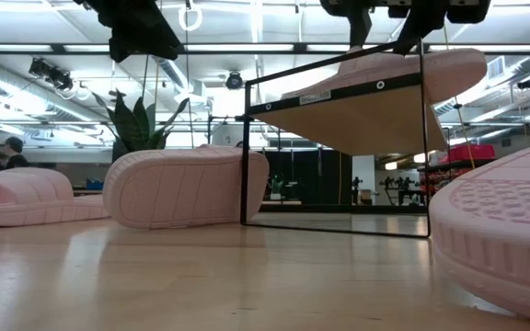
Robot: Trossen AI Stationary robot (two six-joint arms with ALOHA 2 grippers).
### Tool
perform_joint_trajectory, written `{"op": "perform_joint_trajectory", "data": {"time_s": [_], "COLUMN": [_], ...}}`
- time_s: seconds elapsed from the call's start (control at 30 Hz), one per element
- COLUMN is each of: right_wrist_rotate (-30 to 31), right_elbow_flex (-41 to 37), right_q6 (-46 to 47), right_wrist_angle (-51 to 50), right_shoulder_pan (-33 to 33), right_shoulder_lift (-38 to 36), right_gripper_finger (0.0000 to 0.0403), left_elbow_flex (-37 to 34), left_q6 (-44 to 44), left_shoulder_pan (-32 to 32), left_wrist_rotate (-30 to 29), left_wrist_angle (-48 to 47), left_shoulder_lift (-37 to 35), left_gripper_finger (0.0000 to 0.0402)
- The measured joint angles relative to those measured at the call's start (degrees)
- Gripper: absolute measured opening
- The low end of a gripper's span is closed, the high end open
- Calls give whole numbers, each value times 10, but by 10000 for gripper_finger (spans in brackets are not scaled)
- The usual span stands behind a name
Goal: Pick and place slides into the shelf
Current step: Put the pink slide on the shelf
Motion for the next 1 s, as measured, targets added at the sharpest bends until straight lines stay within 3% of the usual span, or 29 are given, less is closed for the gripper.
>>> {"op": "perform_joint_trajectory", "data": {"time_s": [0.67, 1.0], "right_wrist_rotate": [-21, 67], "right_elbow_flex": [41, 41], "right_q6": [7, 50], "right_wrist_angle": [-17, -12], "right_shoulder_pan": [14, 7], "right_shoulder_lift": [0, -7], "right_gripper_finger": [225, 225], "left_elbow_flex": [0, 0], "left_q6": [0, 1], "left_shoulder_pan": [0, 0], "left_wrist_rotate": [0, 0], "left_wrist_angle": [-22, -22], "left_shoulder_lift": [0, 0], "left_gripper_finger": [122, 131]}}
